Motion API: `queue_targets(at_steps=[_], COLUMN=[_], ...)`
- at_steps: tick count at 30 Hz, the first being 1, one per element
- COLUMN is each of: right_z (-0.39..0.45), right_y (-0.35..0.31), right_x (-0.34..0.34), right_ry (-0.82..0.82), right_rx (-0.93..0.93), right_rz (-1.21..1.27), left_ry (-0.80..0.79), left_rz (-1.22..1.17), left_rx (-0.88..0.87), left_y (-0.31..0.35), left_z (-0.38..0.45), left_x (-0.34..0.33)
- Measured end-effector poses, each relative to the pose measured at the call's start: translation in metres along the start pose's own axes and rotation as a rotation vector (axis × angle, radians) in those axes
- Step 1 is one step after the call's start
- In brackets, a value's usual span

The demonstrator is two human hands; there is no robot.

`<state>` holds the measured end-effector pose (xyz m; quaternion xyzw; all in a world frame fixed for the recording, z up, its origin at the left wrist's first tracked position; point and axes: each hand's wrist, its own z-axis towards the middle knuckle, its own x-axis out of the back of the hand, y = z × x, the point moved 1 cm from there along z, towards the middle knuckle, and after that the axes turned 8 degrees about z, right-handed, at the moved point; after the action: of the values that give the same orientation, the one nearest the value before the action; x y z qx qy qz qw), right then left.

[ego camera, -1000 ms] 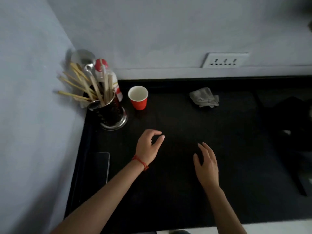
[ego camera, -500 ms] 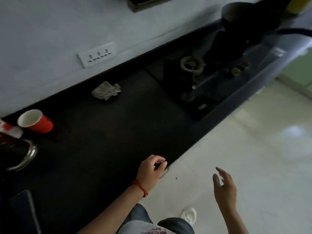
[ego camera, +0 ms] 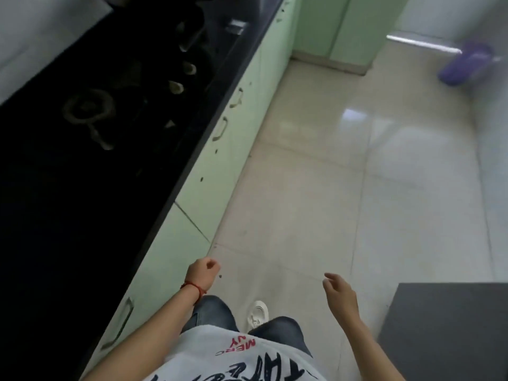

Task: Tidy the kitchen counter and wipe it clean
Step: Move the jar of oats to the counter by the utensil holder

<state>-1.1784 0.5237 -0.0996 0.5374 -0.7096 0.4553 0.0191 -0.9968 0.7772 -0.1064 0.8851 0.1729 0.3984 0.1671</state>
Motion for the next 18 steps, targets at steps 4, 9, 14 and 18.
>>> queue_targets(at_steps=[4,9,14,18], right_z=[0.025,0.087,0.169,0.218], right_y=[0.013,-0.017,-0.074,-0.115], right_x=[0.017,0.020,0.034,0.052], right_ry=[0.064,0.084,0.166,0.222], right_rx=[-0.113,-0.181,-0.266,-0.297], right_rz=[0.044,0.108,0.274,0.368], left_ry=[-0.048,-0.072,-0.136,-0.246], left_rz=[0.081,0.081,0.068,0.115], left_rx=[0.034,0.075,0.129,0.080], left_y=[0.017,0.049,0.111,0.183], left_z=[0.034,0.098,0.175,0.225], left_x=[0.001,0.009,0.026,0.036])
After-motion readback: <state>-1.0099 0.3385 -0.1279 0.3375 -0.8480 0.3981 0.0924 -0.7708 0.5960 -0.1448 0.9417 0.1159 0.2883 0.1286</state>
